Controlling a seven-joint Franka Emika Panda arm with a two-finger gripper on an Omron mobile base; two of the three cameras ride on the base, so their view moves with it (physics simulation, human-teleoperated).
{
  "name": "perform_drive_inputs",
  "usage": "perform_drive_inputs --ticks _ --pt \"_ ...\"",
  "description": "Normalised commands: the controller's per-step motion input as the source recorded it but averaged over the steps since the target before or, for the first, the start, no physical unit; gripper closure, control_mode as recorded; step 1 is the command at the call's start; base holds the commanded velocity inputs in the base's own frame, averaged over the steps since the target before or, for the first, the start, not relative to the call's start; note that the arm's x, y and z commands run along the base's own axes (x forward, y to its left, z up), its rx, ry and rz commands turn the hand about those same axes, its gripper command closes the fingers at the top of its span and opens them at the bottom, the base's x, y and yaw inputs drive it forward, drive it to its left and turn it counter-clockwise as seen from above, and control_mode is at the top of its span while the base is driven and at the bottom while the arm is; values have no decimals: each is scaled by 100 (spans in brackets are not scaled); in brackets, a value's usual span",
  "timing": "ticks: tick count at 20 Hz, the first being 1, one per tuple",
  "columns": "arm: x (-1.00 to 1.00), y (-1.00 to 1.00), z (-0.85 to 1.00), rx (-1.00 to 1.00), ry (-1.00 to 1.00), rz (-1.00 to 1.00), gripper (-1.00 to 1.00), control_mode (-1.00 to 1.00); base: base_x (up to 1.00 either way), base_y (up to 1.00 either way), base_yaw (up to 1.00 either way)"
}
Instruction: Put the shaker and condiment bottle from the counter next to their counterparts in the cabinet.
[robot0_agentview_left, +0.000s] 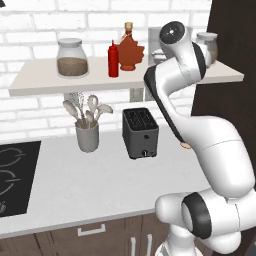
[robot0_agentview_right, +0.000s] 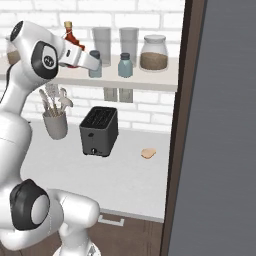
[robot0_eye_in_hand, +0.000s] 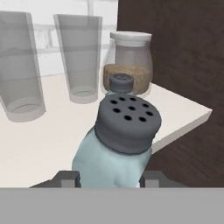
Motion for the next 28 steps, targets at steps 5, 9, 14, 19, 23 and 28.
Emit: perform_drive_inputs --ticks 5,9,14,19,23,28 --pt "10 0 -13 0 0 0 100 -100 0 0 0" --pt "2 0 -9 0 0 0 100 -100 0 0 0" --pt "17 -3 -1 0 0 0 100 -100 0 0 0" --pt "17 -1 -1 0 0 0 100 -100 0 0 0" --pt "16 -1 0 0 0 0 100 -100 0 0 0" --pt "18 -1 0 0 0 0 100 -100 0 0 0"
